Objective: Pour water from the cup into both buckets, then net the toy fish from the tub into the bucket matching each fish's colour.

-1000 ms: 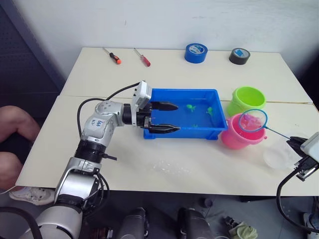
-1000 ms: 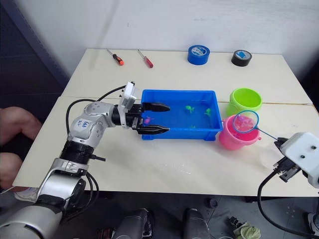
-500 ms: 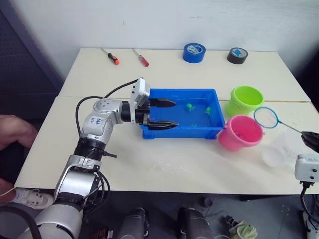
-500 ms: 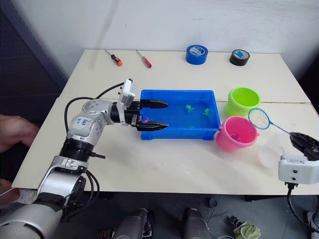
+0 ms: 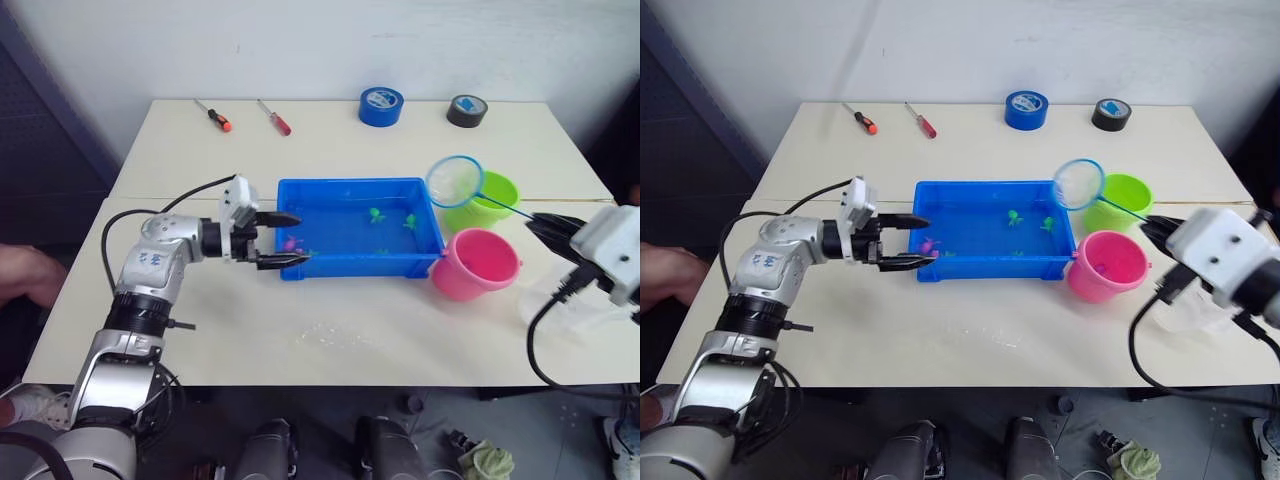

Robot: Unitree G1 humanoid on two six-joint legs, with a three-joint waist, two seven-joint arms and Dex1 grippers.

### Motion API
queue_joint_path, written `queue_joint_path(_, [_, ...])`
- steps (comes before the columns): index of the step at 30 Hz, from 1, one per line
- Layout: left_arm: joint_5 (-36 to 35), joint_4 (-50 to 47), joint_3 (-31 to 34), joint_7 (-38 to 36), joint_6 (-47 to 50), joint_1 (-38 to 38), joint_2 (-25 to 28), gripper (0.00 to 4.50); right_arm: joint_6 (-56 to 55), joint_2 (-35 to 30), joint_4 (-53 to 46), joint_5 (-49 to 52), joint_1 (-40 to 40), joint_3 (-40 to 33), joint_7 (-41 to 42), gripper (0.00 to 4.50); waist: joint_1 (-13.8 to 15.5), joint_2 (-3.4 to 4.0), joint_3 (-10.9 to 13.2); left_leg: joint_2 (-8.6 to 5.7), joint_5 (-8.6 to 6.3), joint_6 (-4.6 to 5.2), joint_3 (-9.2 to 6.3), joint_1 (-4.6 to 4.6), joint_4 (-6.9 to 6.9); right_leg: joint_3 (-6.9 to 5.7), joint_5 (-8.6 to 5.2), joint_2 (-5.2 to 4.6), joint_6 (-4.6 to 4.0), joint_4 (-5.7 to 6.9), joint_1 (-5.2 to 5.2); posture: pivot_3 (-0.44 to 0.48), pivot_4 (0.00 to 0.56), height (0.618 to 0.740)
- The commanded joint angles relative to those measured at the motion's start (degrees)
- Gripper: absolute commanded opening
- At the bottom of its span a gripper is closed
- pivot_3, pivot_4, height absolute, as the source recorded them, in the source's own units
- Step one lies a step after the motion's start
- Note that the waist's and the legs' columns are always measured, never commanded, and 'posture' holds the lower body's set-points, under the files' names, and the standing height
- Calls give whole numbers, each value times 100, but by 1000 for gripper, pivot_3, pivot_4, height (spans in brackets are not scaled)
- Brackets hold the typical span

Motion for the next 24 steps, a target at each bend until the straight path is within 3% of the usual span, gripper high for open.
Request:
queue_joint_path(1, [-83,-745,451,150,236,321,493,4465,274,164,500,-95,-910,1180,175,0,20,-3,0,0,0,0,-3,-6,-1,-1,-1,-2,-1,-2,-3,0,150,740])
queue_joint_path(6, [-194,-1657,907,538,722,996,969,4465,34,680,1730,-507,-2118,2629,710,0,62,-1,1,-8,-5,-4,-37,-27,0,-30,1,-11,1,8,-9,0,150,740])
queue_joint_path(10, [-396,-2436,1268,803,1189,1491,1162,4465,-503,1049,2664,-876,-2679,3285,1071,0,57,-1,1,-11,-5,-1,-46,-39,3,-40,3,-12,6,3,-10,0,150,740])
queue_joint_path(18, [-632,-3100,1674,1174,1635,1998,1327,4465,-1474,1354,3751,-1329,-3217,3771,1667,0,11,0,1,-4,-4,-8,-45,-35,3,-42,3,-4,6,6,-10,0,150,740])
queue_joint_path(24, [-726,-3155,1677,1306,1680,2015,1311,4465,-1907,1489,4141,-1554,-3437,3729,1749,0,14,0,1,-5,-4,-10,-44,-34,3,-41,3,-4,6,6,-10,0,150,740])
